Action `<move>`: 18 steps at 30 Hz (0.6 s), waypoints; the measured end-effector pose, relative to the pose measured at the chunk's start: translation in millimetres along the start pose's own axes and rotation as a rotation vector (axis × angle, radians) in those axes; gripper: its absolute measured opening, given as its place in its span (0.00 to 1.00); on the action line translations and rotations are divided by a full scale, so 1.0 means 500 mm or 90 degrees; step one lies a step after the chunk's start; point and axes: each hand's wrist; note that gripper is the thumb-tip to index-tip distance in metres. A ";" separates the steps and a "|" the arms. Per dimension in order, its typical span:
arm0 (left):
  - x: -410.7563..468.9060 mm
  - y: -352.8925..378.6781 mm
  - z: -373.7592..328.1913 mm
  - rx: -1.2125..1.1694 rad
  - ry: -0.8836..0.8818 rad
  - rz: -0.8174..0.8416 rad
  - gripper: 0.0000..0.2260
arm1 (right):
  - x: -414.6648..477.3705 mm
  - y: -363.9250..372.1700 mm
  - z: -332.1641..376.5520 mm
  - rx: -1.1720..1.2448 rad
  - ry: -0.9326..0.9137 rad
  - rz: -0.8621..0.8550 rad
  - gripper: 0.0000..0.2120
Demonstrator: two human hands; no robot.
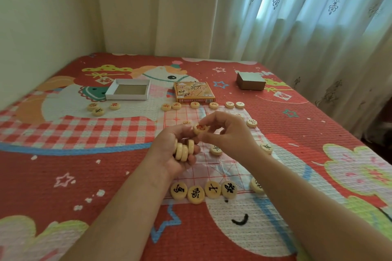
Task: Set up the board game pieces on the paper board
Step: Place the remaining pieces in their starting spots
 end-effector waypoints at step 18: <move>-0.001 -0.046 -0.048 -0.404 0.103 -0.109 0.12 | 0.222 0.120 -0.019 -0.304 0.087 0.025 0.06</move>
Point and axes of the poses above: each hand's wrist, its own x-axis towards the middle knuckle, its own y-axis out of the palm, z = x × y, and after that the axes turned 4 degrees about -x, right-handed
